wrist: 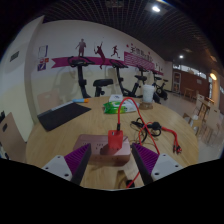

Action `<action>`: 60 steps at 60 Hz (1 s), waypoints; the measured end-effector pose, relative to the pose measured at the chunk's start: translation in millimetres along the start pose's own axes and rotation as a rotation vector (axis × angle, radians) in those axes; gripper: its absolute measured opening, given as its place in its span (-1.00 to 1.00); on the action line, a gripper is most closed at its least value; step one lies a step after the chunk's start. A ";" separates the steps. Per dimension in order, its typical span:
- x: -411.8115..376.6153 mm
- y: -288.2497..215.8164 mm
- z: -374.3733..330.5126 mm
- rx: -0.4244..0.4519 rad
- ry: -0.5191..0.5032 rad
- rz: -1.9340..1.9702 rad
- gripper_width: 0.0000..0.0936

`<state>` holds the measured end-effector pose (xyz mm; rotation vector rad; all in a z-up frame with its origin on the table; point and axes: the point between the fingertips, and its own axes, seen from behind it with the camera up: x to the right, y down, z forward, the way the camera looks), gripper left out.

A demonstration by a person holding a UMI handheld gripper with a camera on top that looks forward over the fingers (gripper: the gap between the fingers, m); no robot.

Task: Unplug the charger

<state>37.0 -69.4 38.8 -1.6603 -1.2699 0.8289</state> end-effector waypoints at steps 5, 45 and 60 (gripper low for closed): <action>3.4 -4.1 21.1 0.018 0.008 -0.005 0.83; 10.9 -22.7 74.5 -0.012 0.025 0.020 -0.64; 89.5 -171.5 15.7 0.159 0.089 0.142 -0.65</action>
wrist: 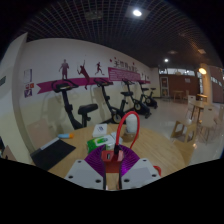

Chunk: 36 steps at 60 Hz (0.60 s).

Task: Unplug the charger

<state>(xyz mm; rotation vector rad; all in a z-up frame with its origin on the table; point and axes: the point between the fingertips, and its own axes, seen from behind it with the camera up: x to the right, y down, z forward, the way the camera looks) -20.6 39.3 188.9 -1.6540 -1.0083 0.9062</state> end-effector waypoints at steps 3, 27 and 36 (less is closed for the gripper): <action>20.6 18.7 5.3 -0.063 0.003 -0.014 -0.63; 111.5 174.4 23.0 -0.453 0.036 -0.147 0.04; 107.2 133.3 -19.6 -0.429 0.034 -0.153 0.80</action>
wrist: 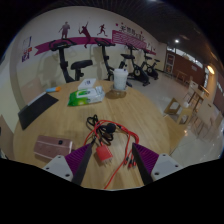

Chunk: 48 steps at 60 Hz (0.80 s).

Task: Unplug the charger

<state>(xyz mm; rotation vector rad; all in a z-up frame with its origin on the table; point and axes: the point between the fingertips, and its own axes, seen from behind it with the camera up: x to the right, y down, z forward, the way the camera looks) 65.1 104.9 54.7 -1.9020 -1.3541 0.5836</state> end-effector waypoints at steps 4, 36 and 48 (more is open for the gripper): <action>-1.4 -8.5 -45.1 0.016 0.006 0.004 0.81; -34.9 63.9 -364.0 -0.011 -0.020 0.012 0.83; -46.7 75.3 -368.9 -0.019 -0.038 0.012 0.83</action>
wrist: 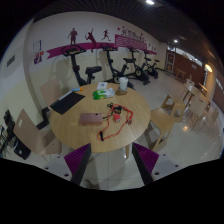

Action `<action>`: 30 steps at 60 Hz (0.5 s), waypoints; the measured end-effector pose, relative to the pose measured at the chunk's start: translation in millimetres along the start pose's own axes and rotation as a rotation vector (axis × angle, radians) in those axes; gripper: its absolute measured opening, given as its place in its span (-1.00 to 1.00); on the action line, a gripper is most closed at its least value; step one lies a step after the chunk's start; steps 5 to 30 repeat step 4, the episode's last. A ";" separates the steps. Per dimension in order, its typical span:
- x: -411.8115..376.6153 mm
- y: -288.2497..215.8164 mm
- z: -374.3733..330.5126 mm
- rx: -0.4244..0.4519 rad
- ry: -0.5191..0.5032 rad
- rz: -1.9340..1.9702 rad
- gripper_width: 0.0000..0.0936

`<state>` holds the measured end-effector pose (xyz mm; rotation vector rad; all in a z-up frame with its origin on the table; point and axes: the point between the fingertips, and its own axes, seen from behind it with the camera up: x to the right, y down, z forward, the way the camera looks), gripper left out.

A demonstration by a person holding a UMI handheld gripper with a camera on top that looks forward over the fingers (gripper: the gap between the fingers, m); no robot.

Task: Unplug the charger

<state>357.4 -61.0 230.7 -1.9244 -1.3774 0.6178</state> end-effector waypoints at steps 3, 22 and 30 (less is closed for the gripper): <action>-4.3 -1.9 0.1 0.005 -0.013 -0.003 0.82; -5.4 -2.8 0.2 0.007 -0.016 -0.005 0.85; -5.4 -2.8 0.2 0.007 -0.016 -0.005 0.85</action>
